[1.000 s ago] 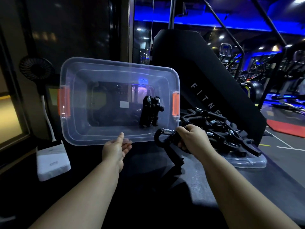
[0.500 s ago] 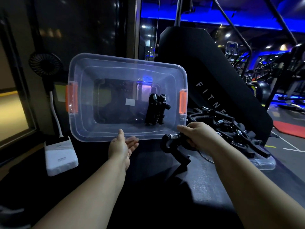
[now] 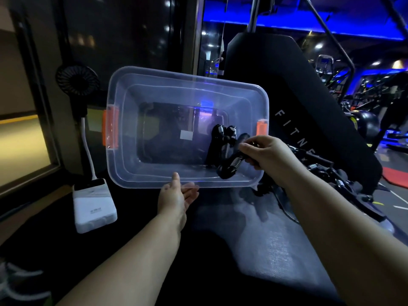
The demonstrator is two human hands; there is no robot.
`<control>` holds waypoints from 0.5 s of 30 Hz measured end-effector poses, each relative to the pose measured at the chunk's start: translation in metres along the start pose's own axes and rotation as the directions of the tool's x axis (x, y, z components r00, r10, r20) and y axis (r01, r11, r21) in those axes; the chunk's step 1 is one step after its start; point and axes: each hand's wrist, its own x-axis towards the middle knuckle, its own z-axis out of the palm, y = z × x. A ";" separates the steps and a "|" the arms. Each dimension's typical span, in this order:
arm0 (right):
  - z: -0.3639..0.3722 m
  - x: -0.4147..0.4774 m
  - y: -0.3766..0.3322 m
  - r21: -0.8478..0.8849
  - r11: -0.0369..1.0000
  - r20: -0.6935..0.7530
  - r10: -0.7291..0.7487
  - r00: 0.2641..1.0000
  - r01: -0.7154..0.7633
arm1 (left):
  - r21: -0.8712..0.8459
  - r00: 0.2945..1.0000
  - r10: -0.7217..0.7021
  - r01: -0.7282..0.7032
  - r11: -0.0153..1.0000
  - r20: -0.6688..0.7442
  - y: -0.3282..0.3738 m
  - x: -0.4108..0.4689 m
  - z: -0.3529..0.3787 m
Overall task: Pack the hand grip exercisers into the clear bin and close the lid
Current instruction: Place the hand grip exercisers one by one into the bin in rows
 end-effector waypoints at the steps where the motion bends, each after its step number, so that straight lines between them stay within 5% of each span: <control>1: 0.006 0.005 0.002 -0.047 0.999 -0.010 -0.004 1.000 0.004 | -0.004 1.000 0.000 0.000 1.000 0.001 0.000 0.000 0.000; 15: 0.079 0.065 0.041 -0.540 0.840 -0.097 -0.113 0.989 0.043 | 0.005 0.999 -0.020 0.020 1.000 0.033 -0.001 0.001 -0.003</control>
